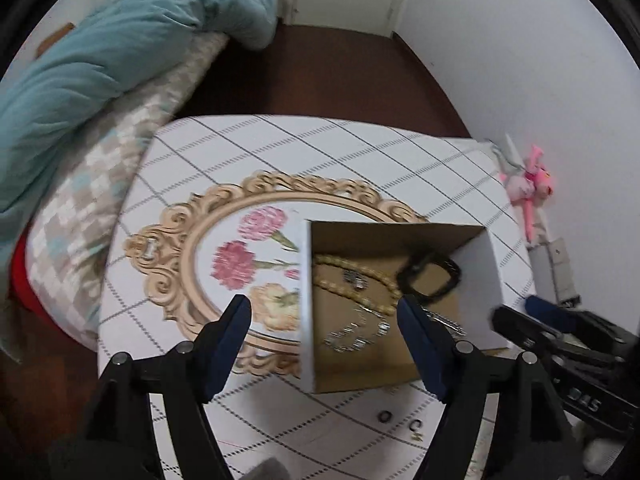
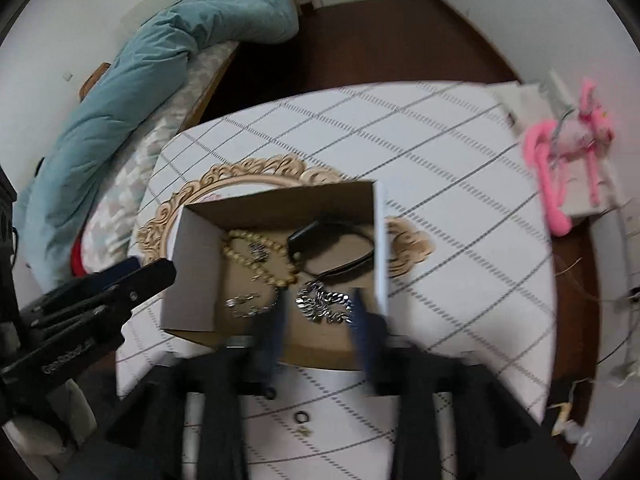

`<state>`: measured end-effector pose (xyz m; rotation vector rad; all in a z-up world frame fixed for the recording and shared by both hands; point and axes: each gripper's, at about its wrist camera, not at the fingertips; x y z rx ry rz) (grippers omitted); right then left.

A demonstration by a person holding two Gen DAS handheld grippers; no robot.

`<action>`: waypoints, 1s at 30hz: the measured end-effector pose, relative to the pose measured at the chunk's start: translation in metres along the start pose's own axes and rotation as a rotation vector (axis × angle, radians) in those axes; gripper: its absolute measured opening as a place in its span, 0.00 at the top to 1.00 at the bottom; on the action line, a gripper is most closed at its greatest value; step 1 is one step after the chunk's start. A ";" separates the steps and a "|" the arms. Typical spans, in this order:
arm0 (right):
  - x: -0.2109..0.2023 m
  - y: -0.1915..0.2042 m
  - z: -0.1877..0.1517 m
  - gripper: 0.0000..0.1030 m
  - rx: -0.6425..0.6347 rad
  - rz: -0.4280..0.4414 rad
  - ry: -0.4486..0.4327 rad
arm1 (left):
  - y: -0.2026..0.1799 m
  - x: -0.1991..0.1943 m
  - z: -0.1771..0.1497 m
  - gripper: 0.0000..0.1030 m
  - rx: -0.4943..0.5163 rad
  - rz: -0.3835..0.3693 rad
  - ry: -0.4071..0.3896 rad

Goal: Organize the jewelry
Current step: 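Carry both silver chains into the white box and open both tools, then lift both tools out of the box toward the small rings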

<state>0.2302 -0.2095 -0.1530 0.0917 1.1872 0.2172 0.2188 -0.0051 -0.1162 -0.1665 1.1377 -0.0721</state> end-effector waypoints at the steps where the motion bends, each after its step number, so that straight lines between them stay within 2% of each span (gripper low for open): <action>1: -0.002 0.000 -0.002 0.39 -0.013 -0.043 -0.006 | 0.001 0.001 -0.002 0.27 0.002 0.022 -0.009; 3: -0.001 0.000 -0.006 0.36 -0.045 -0.126 -0.001 | 0.002 0.004 -0.006 0.21 0.005 0.060 -0.021; 6: 0.005 -0.001 -0.011 0.04 -0.074 -0.219 0.022 | 0.003 0.009 -0.015 0.00 0.023 0.102 -0.036; 7: 0.006 -0.002 -0.014 0.02 -0.080 -0.235 0.029 | 0.002 0.010 -0.018 0.00 0.031 0.113 -0.035; 13: 0.012 -0.004 -0.023 0.00 -0.079 -0.288 0.014 | 0.003 0.010 -0.026 0.00 0.028 0.134 -0.042; 19: 0.002 -0.004 -0.024 0.00 -0.056 -0.291 -0.026 | 0.000 -0.002 -0.031 0.00 0.028 0.131 -0.074; 30: -0.058 0.010 -0.044 0.00 -0.039 -0.309 -0.158 | -0.007 -0.058 -0.051 0.00 0.035 0.123 -0.176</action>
Point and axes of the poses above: each gripper's, at about its wrist camera, not at the fingertips, and x roughly the way its jaws point, y to its left, z to its top, and after that the axes turned 4 degrees about -x, right-handed
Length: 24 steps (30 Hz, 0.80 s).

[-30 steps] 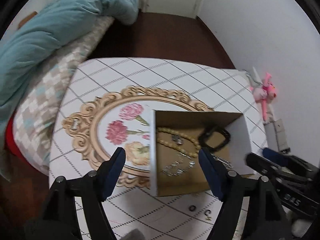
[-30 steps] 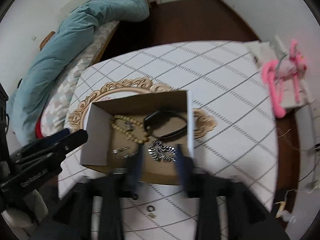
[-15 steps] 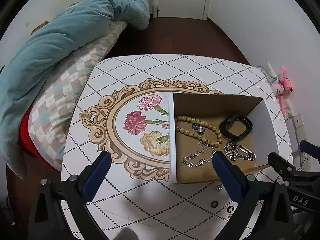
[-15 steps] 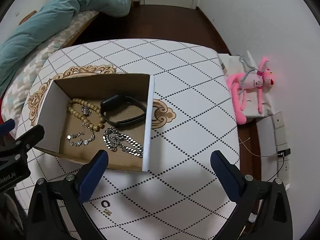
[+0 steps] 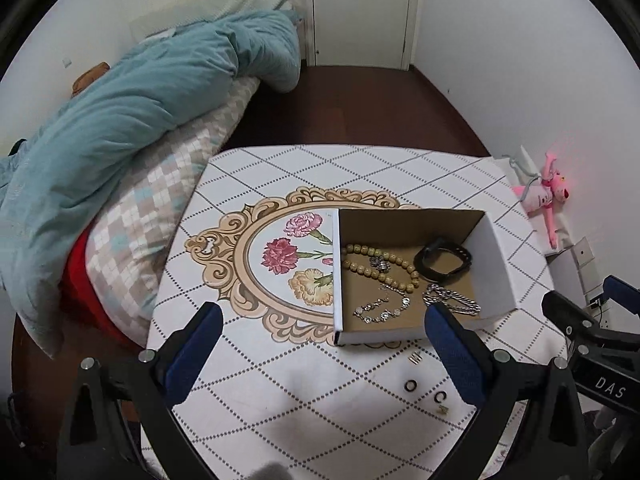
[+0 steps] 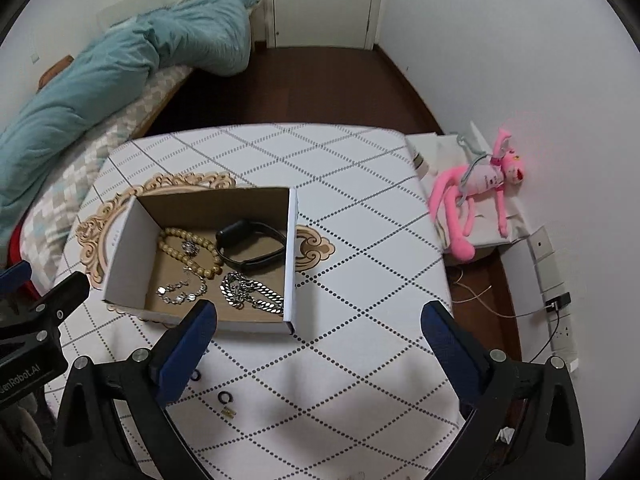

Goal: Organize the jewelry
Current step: 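Lift both tools out of the box toward the small rings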

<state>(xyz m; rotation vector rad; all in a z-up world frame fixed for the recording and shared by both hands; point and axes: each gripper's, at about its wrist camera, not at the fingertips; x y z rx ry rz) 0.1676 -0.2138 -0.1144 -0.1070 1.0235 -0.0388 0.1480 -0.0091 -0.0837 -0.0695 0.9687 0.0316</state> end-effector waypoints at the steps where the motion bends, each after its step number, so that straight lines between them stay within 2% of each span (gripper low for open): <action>1: -0.009 0.000 -0.002 0.00 0.003 -0.005 -0.018 | 0.000 -0.006 -0.001 0.00 0.001 0.002 -0.011; 9: -0.070 -0.005 -0.012 0.00 0.025 -0.026 -0.128 | 0.000 -0.049 -0.006 0.00 -0.008 -0.023 -0.071; 16: -0.104 -0.011 -0.014 0.00 0.054 -0.029 -0.192 | -0.001 -0.079 -0.004 0.00 -0.021 -0.057 -0.114; 20: -0.110 -0.013 -0.015 0.00 0.072 -0.016 -0.197 | -0.001 -0.082 -0.001 0.00 -0.022 -0.028 -0.129; 24: -0.094 -0.010 -0.019 0.00 0.071 0.009 -0.148 | 0.001 -0.064 -0.007 0.00 -0.020 0.004 -0.091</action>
Point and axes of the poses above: each gripper's, at about its wrist camera, not at the fingertips, and x roughly the way its jaws point, y to its left, z to its top, and after that the axes turned 4 degrees about -x, right-handed
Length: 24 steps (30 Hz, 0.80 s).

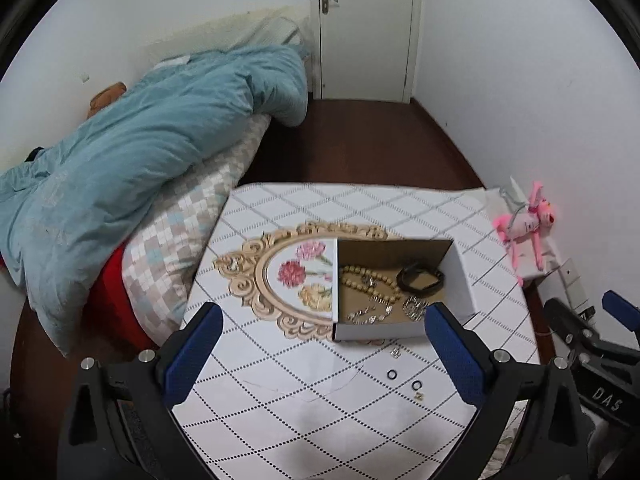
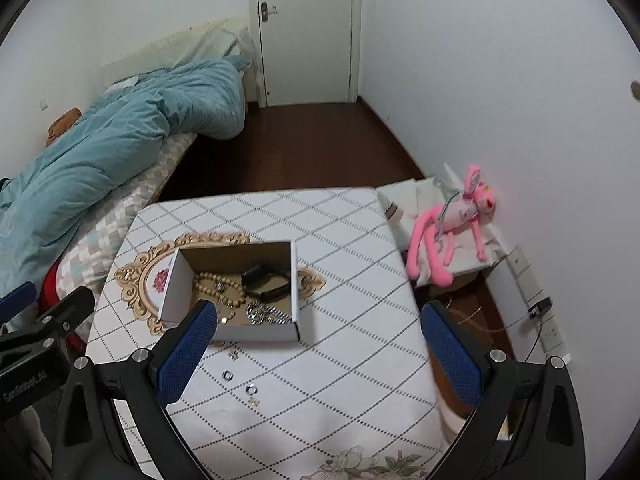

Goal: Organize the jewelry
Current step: 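Lift both tools out of the box toward the small rings, then pinch a small black ring with the right tool while the left tool pinches another ring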

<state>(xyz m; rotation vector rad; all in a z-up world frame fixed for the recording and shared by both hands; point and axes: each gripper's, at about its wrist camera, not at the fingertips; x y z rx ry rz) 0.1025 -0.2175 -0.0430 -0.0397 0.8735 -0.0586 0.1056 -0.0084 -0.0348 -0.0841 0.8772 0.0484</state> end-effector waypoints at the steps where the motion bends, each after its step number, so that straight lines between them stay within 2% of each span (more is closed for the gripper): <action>1: 0.010 0.002 -0.005 0.00 -0.004 0.008 0.027 | 0.001 0.008 -0.004 0.00 0.001 0.007 0.019; 6: 0.067 0.012 -0.041 0.02 -0.018 0.084 0.168 | 0.011 0.064 -0.040 0.00 0.035 0.084 0.149; 8: 0.093 0.020 -0.060 0.12 -0.025 0.121 0.227 | 0.018 0.081 -0.054 0.00 0.041 0.105 0.196; 10: 0.112 0.028 -0.076 0.26 -0.029 0.158 0.269 | 0.025 0.098 -0.069 0.00 0.042 0.127 0.246; 12: 0.130 0.037 -0.091 0.32 -0.035 0.191 0.296 | 0.031 0.108 -0.081 0.00 0.045 0.143 0.275; 17: 0.148 0.060 -0.110 0.40 -0.076 0.230 0.295 | 0.043 0.125 -0.099 0.00 0.042 0.174 0.332; 19: 0.153 0.067 -0.114 0.54 -0.092 0.231 0.295 | 0.047 0.128 -0.103 0.00 0.038 0.182 0.342; 20: 0.152 0.071 -0.115 0.55 -0.105 0.221 0.275 | 0.049 0.129 -0.103 0.00 0.035 0.183 0.345; 23: 0.152 0.081 -0.116 0.70 -0.152 0.181 0.248 | 0.052 0.131 -0.106 0.00 0.031 0.183 0.354; 24: 0.153 0.083 -0.117 0.82 -0.164 0.169 0.240 | 0.052 0.132 -0.107 0.00 0.032 0.183 0.355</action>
Point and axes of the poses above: each gripper's, at about its wrist camera, not at the fingertips, and x roughly the way its jaws point, y to its left, z to its top, and after that the axes turned 4 degrees about -x, right-handed
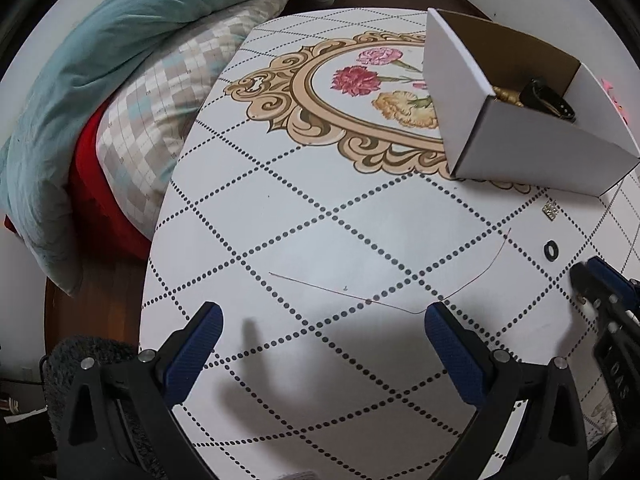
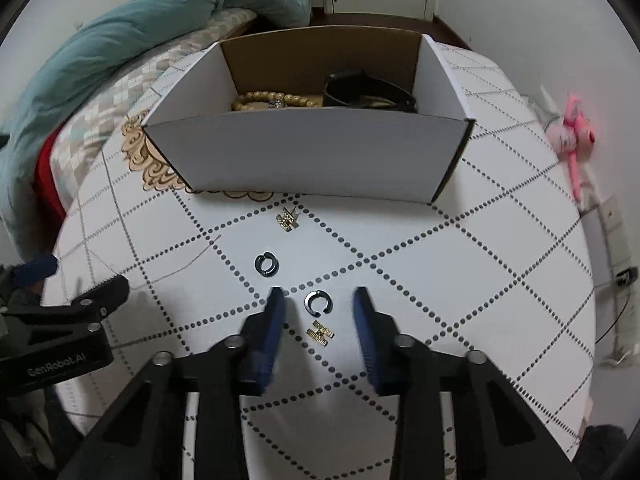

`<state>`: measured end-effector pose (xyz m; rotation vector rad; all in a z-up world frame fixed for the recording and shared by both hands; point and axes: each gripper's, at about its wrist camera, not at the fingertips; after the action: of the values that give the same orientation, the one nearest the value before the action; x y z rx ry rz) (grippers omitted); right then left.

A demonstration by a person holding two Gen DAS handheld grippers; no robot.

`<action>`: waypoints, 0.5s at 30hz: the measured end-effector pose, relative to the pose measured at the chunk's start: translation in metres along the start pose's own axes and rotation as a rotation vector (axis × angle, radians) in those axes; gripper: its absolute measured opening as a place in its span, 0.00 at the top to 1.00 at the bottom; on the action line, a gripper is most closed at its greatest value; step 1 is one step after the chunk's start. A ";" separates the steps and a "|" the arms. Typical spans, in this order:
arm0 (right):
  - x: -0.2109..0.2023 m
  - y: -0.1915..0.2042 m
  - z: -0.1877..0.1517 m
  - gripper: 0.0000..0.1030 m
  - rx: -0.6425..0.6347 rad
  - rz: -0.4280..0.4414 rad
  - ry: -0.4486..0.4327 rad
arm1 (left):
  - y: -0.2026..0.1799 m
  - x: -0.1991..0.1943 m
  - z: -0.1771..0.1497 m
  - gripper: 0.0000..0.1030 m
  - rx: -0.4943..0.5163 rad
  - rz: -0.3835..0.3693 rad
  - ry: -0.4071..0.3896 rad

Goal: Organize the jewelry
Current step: 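Pinch a small black ring with the right tool while the left tool pinches another ring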

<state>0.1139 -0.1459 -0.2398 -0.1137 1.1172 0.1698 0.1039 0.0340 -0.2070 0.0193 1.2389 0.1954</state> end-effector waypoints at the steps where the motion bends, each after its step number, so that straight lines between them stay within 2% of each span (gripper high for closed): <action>1: 0.001 0.001 0.001 0.86 -0.006 0.002 -0.004 | -0.001 0.000 -0.001 0.00 0.001 -0.001 0.000; 6: -0.004 -0.011 0.001 0.86 0.039 0.030 -0.008 | -0.015 -0.006 0.002 0.00 0.022 -0.025 -0.021; 13: -0.026 -0.061 -0.002 0.86 0.164 0.003 -0.042 | -0.066 -0.017 0.007 0.01 0.067 -0.169 -0.057; 15: -0.027 -0.076 -0.003 0.86 0.199 -0.016 -0.047 | -0.081 -0.016 0.008 0.03 0.088 -0.190 -0.060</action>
<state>0.1138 -0.2229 -0.2162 0.0586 1.0804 0.0455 0.1173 -0.0475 -0.1988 -0.0161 1.1809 -0.0243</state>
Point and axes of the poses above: each gripper's, at about its wrist camera, not at the fingertips, and x roughly the way its jaws point, y to its left, z to its top, and after that the axes turned 4 degrees about -x, right-handed
